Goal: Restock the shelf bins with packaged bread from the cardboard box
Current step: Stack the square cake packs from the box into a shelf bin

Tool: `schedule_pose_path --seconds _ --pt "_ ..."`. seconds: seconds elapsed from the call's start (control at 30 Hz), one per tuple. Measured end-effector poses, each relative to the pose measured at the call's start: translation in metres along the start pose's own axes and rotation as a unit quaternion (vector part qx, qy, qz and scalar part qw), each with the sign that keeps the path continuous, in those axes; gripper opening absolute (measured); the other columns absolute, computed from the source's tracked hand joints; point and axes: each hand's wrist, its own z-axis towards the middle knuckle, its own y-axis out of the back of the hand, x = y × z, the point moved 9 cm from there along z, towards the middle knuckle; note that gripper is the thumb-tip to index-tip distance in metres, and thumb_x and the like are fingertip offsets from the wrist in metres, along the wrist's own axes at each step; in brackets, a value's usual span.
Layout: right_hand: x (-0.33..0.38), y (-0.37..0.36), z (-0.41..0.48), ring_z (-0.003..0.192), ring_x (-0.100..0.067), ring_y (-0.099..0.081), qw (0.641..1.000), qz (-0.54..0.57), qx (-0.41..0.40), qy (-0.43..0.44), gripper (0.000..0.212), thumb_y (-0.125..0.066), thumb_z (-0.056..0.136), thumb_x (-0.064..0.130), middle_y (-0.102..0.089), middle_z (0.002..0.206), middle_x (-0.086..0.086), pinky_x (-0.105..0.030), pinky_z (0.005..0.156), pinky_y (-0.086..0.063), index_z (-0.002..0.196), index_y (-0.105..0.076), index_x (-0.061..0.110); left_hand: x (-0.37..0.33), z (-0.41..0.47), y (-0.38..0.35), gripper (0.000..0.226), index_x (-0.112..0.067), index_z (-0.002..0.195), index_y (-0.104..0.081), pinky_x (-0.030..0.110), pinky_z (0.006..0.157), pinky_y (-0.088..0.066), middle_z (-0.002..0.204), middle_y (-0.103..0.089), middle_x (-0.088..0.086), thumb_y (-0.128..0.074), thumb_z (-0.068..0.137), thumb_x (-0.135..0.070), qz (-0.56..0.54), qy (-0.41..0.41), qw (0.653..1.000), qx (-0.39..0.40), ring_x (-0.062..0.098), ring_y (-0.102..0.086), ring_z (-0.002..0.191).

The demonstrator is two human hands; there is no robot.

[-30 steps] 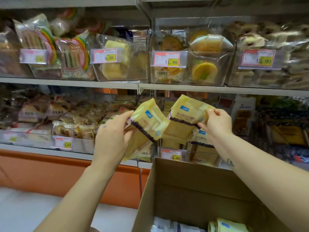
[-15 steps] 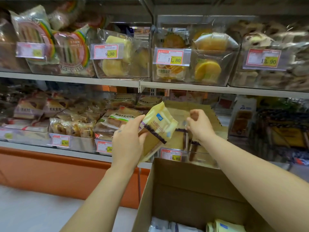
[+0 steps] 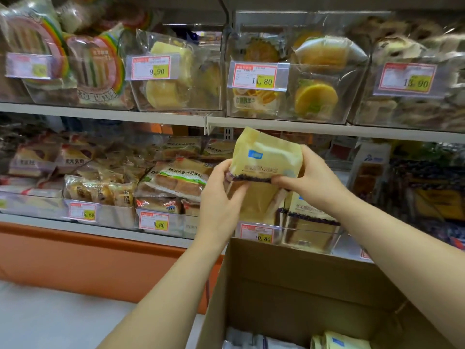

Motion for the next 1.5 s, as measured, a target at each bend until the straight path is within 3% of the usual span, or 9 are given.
schedule_pose_path --seconds 0.2,0.4,0.57,0.8,0.9,1.1,1.17,1.3,1.5 --pt "-0.033 0.005 -0.001 0.085 -0.001 -0.051 0.997 -0.033 -0.062 -0.019 0.044 -0.075 0.078 0.011 -0.053 0.094 0.016 0.0 0.057 -0.038 0.11 -0.044 0.018 0.025 0.021 -0.032 0.048 -0.023 0.137 -0.045 0.018 0.086 -0.036 0.126 -0.048 -0.003 -0.06 0.092 -0.023 0.212 0.034 0.972 0.093 0.012 -0.05 0.115" --pt "-0.054 0.007 0.001 0.09 -0.01 -0.052 0.993 -0.075 -0.084 -0.031 0.06 -0.079 0.075 0.018 -0.055 0.101 0.007 -0.007 0.055 -0.037 0.12 -0.04 0.018 0.033 0.022 -0.041 0.056 -0.022 0.14 -0.042 0.021 0.093 -0.037 0.129 -0.057 -0.003 -0.064 0.089 -0.018 0.22 0.04 0.968 0.114 0.015 -0.052 0.119" --pt "-0.053 0.017 0.006 0.091 -0.021 -0.06 0.986 -0.137 -0.086 -0.035 0.073 -0.078 0.076 0.026 -0.061 0.109 0.0 -0.034 0.068 -0.053 0.132 -0.032 0.024 0.049 0.027 -0.062 0.047 -0.018 0.135 -0.041 0.025 0.089 -0.041 0.127 -0.059 0.001 -0.06 0.092 -0.017 0.209 0.087 0.964 0.139 0.018 -0.055 0.116" --pt "-0.048 -0.003 0.003 0.12 -0.018 -0.04 0.937 -0.332 -0.08 0.071 0.08 -0.071 0.08 0.04 -0.043 0.136 0.003 -0.031 0.098 -0.033 0.146 -0.027 0.027 0.038 0.022 -0.048 0.092 -0.022 0.153 -0.005 0.037 0.089 -0.049 0.136 -0.043 0.002 -0.068 0.086 -0.025 0.359 -0.049 0.93 0.069 0.02 -0.047 0.118" --pt "-0.051 -0.024 0.009 0.117 -0.016 -0.046 0.924 -0.37 -0.024 0.091 0.062 -0.065 0.085 0.041 -0.053 0.129 0.008 -0.032 0.096 -0.029 0.139 -0.038 0.029 0.026 0.034 -0.048 0.091 -0.021 0.153 -0.012 0.041 0.103 -0.038 0.148 -0.034 0.006 -0.07 0.083 -0.029 0.406 -0.116 0.904 0.073 0.026 -0.035 0.132" --pt "-0.07 -0.051 0.001 0.098 -0.027 -0.055 0.881 -0.46 0.005 0.11 0.048 -0.081 0.067 0.034 -0.072 0.09 0.001 -0.04 0.088 -0.022 0.108 -0.063 0.019 0.05 0.041 -0.079 0.05 -0.03 0.14 -0.038 0.053 0.115 -0.008 0.144 -0.038 -0.002 -0.054 0.093 -0.034 0.55 -0.129 0.791 0.235 0.023 -0.028 0.137" --pt "-0.075 -0.061 -0.008 0.109 -0.026 -0.05 0.873 -0.47 0.048 0.12 0.046 -0.073 0.075 0.041 -0.07 0.1 0.003 -0.043 0.095 -0.016 0.114 -0.059 0.022 0.055 0.031 -0.084 0.045 -0.031 0.137 -0.039 0.055 0.115 -0.006 0.14 -0.039 -0.002 -0.052 0.094 -0.032 0.56 -0.139 0.774 0.261 0.024 -0.033 0.133" --pt "-0.051 -0.041 -0.008 0.115 -0.019 -0.049 0.901 -0.411 0.004 0.138 0.053 -0.044 0.083 0.065 -0.063 0.114 0.011 -0.042 0.095 -0.014 0.12 -0.057 0.03 0.054 0.025 -0.071 0.055 -0.031 0.145 -0.03 0.05 0.116 -0.006 0.139 -0.037 -0.002 -0.052 0.094 -0.035 0.507 -0.147 0.813 0.246 0.019 -0.041 0.129" --pt "-0.075 -0.033 0.037 0.126 -0.024 -0.045 0.923 -0.37 0.078 -0.067 0.047 -0.037 0.098 0.046 -0.06 0.126 -0.001 -0.052 0.11 -0.013 0.14 -0.04 0.025 0.06 0.03 -0.069 0.07 -0.029 0.149 -0.017 0.049 0.117 -0.004 0.143 -0.033 -0.004 -0.057 0.092 -0.038 0.504 -0.123 0.812 0.266 0.017 -0.039 0.131"
